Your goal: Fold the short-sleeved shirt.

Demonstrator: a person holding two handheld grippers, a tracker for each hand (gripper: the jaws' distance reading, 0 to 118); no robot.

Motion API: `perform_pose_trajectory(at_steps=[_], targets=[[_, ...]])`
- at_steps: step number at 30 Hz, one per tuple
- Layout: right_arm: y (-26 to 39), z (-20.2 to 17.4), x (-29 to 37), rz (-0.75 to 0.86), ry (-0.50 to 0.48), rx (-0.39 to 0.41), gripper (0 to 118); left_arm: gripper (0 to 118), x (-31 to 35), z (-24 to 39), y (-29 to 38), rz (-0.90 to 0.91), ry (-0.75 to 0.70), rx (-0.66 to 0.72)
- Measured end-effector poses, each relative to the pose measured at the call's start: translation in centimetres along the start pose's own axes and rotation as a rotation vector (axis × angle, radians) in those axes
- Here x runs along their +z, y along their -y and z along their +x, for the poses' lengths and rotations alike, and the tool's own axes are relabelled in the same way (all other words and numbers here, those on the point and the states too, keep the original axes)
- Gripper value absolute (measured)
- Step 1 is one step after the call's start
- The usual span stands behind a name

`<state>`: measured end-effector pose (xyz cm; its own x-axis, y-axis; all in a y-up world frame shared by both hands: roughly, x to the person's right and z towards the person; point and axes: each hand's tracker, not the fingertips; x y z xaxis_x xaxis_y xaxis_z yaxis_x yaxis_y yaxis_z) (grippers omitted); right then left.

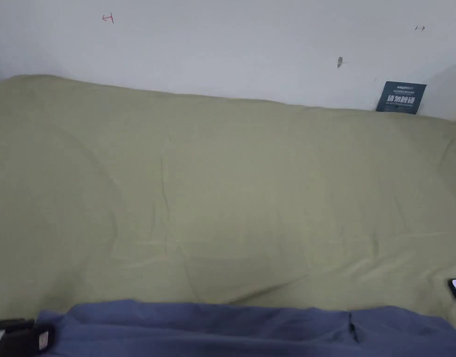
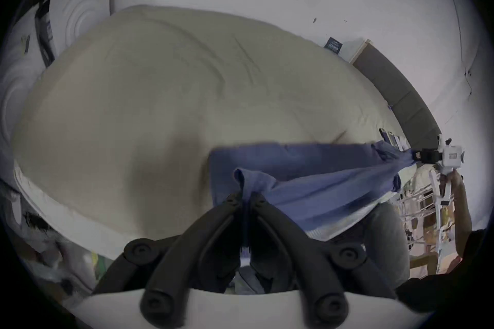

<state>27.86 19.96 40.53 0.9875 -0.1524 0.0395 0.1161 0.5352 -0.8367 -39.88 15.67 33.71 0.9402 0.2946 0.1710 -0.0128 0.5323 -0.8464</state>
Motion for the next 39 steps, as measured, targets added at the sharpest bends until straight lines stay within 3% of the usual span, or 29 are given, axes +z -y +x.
perform_pose_trajectory(at_steps=[7,10,11,12,13,14,15,16,20,21,22,23,24,26,28,32,37,38,39], targets=[[4.7,0.8,-2.8,-0.070,0.079,-0.052,0,5,-2.7,-1.6,4.1,-0.054,-0.034,0.088],[5.1,1.3,-3.8,-0.102,0.024,-0.092,0,8,-3.2,-1.5,3.9,-0.019,-0.009,0.129],[5.1,1.2,-3.8,-0.111,0.032,-0.109,0,25,-3.3,-1.3,3.8,-0.029,-0.026,0.130],[5.2,1.1,-3.4,-0.092,0.032,-0.119,14,65,-2.9,-0.8,3.9,-0.042,-0.072,0.133],[5.2,0.9,-2.6,-0.070,0.027,-0.123,41,89,-2.5,-0.5,4.0,-0.049,-0.072,0.132],[5.0,1.0,-1.6,-0.048,0.027,-0.134,69,92,-1.7,-0.5,4.3,-0.037,-0.069,0.146],[4.9,0.6,-0.2,0.002,0.030,-0.146,79,92,-0.3,-0.2,4.4,0.008,-0.044,0.180],[4.8,0.0,1.0,0.064,0.026,-0.147,73,92,0.8,0.1,4.6,0.061,-0.037,0.203],[5.2,-3.4,6.2,0.380,0.070,-0.081,71,85,5.7,3.8,4.3,0.390,-0.091,0.195],[5.6,-4.6,6.9,0.467,0.099,-0.055,64,69,6.9,5.4,4.4,0.495,-0.095,0.178],[6.0,-5.6,7.6,0.545,0.124,-0.029,56,47,7.6,6.7,4.6,0.585,-0.088,0.155],[6.4,-6.6,8.0,0.600,0.134,0.010,37,17,8.1,8.2,4.9,0.655,-0.092,0.105],[7.0,-7.7,8.3,0.656,0.146,0.049,1,0,8.5,9.8,5.0,0.705,-0.112,0.050],[8.4,-9.5,8.4,0.795,0.220,0.091,0,0,9.1,12.4,5.8,0.785,-0.189,-0.049],[9.4,-10.7,8.5,0.818,0.199,0.145,0,0,9.6,13.9,6.7,0.827,-0.124,-0.121],[10.8,-11.5,7.6,0.805,0.188,0.202,0,0,8.1,14.1,7.7,0.790,-0.128,-0.186],[10.8,-11.3,7.2,0.762,0.161,0.233,0,0,6.2,12.2,5.3,0.636,-0.100,-0.100],[10.8,-11.4,7.2,0.754,0.156,0.233,0,4,5.7,10.7,4.5,0.569,-0.052,-0.059],[10.7,-11.2,7.3,0.749,0.151,0.234,0,28,5.0,8.7,3.5,0.501,0.014,-0.016]])
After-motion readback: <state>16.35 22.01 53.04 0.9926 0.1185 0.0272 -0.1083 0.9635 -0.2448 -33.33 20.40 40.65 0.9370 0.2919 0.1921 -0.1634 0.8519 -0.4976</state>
